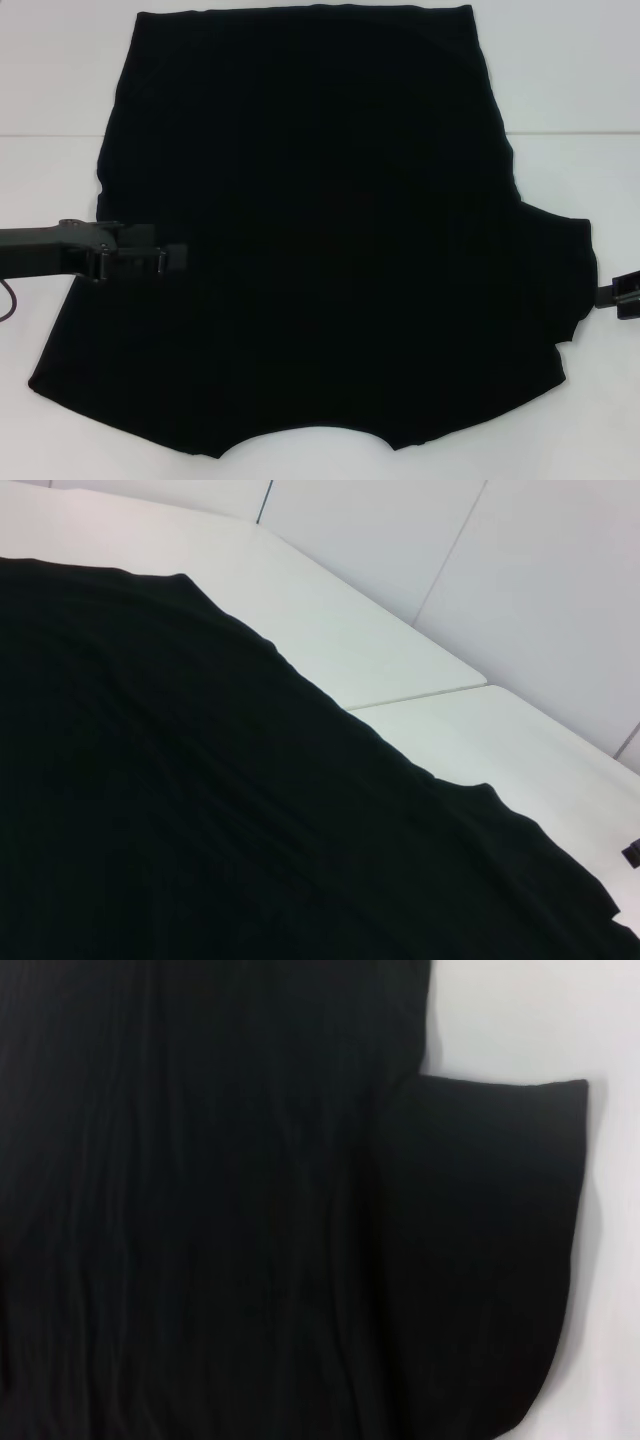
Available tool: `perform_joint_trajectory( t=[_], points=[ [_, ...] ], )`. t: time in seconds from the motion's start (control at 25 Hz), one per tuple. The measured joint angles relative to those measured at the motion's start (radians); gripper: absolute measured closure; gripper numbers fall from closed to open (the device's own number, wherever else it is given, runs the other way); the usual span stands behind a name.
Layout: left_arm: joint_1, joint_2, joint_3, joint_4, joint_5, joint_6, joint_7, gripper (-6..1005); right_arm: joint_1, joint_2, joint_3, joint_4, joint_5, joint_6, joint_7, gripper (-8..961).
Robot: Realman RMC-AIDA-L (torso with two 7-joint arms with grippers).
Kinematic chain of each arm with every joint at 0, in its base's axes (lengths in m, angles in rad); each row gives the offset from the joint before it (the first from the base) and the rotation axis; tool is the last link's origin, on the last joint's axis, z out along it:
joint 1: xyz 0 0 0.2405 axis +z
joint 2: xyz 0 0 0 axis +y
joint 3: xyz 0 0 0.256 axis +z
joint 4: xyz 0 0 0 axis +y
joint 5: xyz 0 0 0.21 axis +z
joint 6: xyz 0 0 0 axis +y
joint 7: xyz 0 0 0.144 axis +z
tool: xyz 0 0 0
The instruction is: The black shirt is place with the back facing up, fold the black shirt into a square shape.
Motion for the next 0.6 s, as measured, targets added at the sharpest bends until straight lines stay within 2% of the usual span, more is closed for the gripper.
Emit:
perform_joint_trajectory(
  t=[0.6],
  points=[
    [-0.007,-0.001,0.000,0.000,0.000,-0.045,0.001,205,0.018,0.012,-0.001,0.092,-0.001,0.111,0.014,509]
  ],
)
